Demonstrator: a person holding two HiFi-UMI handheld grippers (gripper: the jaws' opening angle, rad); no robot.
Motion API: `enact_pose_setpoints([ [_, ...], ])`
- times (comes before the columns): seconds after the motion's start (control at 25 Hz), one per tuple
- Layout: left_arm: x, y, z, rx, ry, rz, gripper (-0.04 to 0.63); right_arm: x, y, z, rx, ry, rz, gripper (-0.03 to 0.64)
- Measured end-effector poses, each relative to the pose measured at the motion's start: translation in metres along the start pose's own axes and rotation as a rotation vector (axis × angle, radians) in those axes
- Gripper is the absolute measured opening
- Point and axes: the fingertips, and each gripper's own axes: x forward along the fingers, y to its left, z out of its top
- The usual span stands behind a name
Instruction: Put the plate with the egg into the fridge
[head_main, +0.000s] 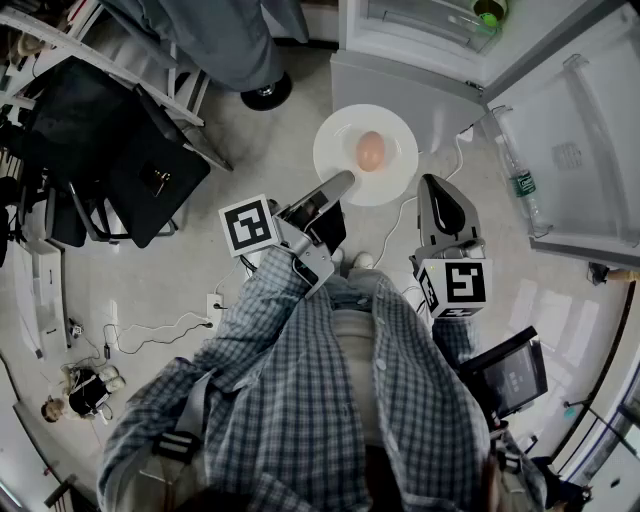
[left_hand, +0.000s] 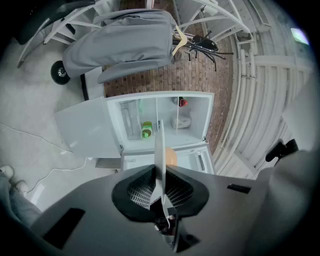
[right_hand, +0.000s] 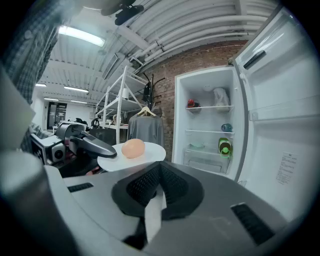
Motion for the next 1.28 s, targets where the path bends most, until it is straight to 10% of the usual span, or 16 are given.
enact_pose_setpoints([
  [1.28, -0.039, 0.001, 0.033, 0.002, 0.041, -0.016, 0.037, 0.007, 0.032, 0.008, 0.02, -0.009, -0.103, 0.006],
])
